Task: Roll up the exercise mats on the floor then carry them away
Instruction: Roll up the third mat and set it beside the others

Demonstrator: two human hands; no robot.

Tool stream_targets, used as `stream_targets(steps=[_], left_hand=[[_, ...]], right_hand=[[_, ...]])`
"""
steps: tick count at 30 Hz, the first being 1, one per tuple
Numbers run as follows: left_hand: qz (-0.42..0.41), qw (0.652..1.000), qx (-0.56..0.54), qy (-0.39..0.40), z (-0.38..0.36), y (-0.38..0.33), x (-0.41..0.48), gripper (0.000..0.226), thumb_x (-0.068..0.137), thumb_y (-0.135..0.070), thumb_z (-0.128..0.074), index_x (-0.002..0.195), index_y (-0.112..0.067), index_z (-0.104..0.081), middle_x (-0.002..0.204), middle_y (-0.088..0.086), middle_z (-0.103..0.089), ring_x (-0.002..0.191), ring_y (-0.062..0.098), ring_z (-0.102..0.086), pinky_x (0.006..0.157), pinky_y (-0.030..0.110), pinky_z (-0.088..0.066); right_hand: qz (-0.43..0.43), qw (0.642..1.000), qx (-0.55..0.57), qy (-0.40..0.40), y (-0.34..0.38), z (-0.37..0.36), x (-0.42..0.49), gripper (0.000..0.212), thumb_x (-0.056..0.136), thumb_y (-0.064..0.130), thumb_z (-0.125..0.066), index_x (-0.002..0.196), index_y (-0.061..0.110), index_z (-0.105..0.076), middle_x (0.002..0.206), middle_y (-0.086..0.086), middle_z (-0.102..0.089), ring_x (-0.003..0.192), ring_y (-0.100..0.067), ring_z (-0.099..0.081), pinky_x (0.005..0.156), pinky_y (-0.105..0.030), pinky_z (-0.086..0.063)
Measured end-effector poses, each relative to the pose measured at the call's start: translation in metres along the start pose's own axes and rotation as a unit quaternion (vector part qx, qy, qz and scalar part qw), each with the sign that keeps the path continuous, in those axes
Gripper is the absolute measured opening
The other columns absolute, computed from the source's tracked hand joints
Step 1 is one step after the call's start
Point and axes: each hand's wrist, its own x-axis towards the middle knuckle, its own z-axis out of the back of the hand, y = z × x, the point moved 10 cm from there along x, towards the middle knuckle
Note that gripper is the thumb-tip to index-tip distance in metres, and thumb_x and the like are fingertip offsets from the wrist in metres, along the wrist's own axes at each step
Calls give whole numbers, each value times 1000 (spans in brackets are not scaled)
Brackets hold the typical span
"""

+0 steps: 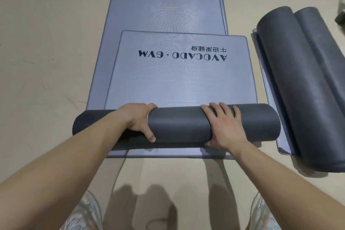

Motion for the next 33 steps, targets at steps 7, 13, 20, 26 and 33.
stream_targets(steps=[7, 13, 20, 26, 33], left_hand=[[4, 970, 109, -216, 19, -28, -1, 128, 53, -78, -79, 155, -29, -19, 150, 0, -44, 132, 28, -47, 113, 47, -34], [-19, 979, 87, -184, 48, -15, 31, 140, 44, -83, -77, 157, -31, -13, 153, 3, -39, 136, 31, -44, 115, 51, -34], [-7, 956, 144, -256, 46, -16, 22, 127, 46, -81, -74, 149, -27, -23, 134, 2, -52, 114, 32, -55, 102, 47, -42], [-42, 980, 143, -135, -13, -31, -17, 121, 48, -80, -73, 145, -29, -24, 124, -1, -55, 100, 28, -56, 85, 41, -44], [-23, 999, 25, -23, 6, -18, 2, 134, 47, -77, -85, 156, -34, -20, 140, -2, -51, 124, 28, -55, 103, 46, -47]], right_hand=[[33, 994, 28, 101, -11, 23, 64, 137, 48, 72, -86, 159, 38, -14, 155, 0, -36, 142, -27, -36, 118, -56, -24], [36, 993, -69, -85, 3, 24, 60, 133, 45, 67, -89, 152, 23, -23, 142, -8, -45, 129, -34, -45, 110, -58, -32], [53, 996, -28, 72, 3, 45, 101, 122, 44, 69, -88, 145, 33, -30, 128, -3, -52, 110, -32, -58, 93, -46, -47], [74, 988, 13, 136, 21, 10, 31, 122, 48, 70, -86, 148, 32, -28, 132, 1, -51, 120, -28, -55, 105, -45, -42], [35, 999, -28, -30, 10, 10, 3, 142, 34, 72, -87, 155, 25, -28, 152, -9, -43, 140, -33, -40, 115, -57, -26]])
